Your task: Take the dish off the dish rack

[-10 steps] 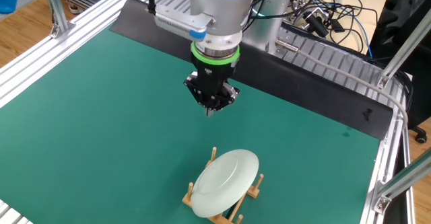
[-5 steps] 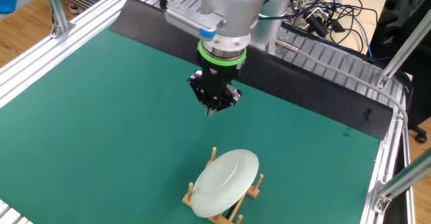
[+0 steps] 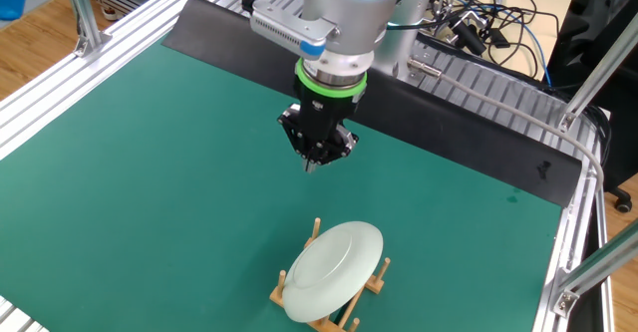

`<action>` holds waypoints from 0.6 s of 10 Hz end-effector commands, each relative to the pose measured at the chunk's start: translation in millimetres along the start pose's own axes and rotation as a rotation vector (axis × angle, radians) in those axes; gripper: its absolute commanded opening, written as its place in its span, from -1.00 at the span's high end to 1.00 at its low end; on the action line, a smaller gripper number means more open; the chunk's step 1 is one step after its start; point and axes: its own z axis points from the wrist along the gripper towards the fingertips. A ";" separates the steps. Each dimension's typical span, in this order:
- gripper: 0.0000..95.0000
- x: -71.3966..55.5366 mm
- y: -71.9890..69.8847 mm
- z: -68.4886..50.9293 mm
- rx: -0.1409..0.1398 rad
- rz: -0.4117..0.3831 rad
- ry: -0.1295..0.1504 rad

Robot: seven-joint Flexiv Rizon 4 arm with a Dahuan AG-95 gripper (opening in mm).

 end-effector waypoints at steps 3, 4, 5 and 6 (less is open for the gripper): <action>0.60 -1.4 2.5 -0.7 0.001 0.028 -0.025; 0.60 -2.3 4.9 -1.3 0.001 0.038 -0.031; 0.60 -4.5 9.6 -1.3 0.001 0.049 -0.040; 0.60 -9.5 18.0 -3.4 0.002 0.071 -0.053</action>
